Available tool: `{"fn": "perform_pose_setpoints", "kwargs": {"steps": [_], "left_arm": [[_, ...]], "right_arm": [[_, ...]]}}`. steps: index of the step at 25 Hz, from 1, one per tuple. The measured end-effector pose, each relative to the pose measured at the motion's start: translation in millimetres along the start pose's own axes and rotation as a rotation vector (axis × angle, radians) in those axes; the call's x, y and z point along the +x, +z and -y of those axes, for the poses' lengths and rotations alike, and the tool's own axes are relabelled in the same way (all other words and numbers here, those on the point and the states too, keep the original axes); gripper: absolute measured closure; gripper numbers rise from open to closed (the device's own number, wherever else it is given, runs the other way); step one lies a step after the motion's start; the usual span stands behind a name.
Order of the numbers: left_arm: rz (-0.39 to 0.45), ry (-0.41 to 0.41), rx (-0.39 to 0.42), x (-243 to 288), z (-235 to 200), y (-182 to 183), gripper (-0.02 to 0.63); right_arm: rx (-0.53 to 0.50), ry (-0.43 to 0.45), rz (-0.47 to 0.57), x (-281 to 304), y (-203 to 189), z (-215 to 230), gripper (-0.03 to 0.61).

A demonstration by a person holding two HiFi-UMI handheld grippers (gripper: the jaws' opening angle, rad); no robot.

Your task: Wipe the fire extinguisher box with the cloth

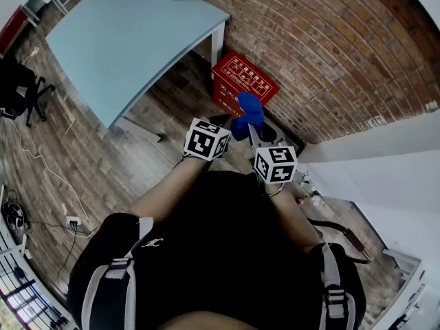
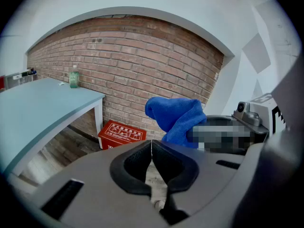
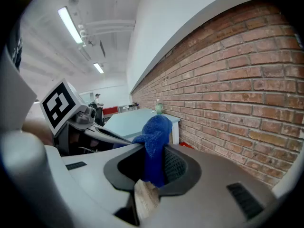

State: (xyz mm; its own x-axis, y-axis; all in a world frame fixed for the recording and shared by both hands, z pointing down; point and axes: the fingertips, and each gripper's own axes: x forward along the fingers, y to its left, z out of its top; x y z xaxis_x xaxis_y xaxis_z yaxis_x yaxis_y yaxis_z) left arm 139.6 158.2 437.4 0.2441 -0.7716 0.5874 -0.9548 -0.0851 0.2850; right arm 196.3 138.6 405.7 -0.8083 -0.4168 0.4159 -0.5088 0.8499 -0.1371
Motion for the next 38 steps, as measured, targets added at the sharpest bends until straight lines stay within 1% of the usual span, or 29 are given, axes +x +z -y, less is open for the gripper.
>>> {"fn": "perform_pose_setpoints", "kwargs": {"steps": [4,9,15,18,21,25,29,32,36,38], "left_arm": [[0.009,0.002,-0.02,0,-12,-4,0.603],[0.008,0.01,-0.058,2,-25,-8,0.603],[0.003,0.04,-0.105,9,-55,-7,0.603],[-0.008,0.054,-0.111,19,-74,-1,0.603],[-0.025,0.067,-0.118,33,-96,12,0.603],[-0.054,0.074,-0.124,56,-128,38,0.603],[-0.076,0.068,-0.127,86,-151,66,0.603],[-0.085,0.074,-0.149,103,-172,83,0.603],[-0.099,0.099,-0.191,125,-204,102,0.603],[-0.104,0.107,-0.207,135,-218,112,0.603]], "right_arm": [[-0.013,-0.01,-0.005,6,-1,3,0.495],[-0.001,-0.03,-0.029,14,-4,14,0.495],[-0.019,0.002,-0.055,46,-2,15,0.495],[-0.012,0.009,-0.066,72,0,27,0.495],[-0.004,-0.001,-0.084,102,6,47,0.495],[-0.004,-0.009,-0.096,146,24,72,0.495],[-0.011,-0.011,-0.148,187,31,103,0.495],[-0.031,0.011,-0.2,217,32,116,0.495],[-0.056,0.062,-0.282,262,26,130,0.495],[-0.073,0.08,-0.307,284,26,137,0.495]]}}
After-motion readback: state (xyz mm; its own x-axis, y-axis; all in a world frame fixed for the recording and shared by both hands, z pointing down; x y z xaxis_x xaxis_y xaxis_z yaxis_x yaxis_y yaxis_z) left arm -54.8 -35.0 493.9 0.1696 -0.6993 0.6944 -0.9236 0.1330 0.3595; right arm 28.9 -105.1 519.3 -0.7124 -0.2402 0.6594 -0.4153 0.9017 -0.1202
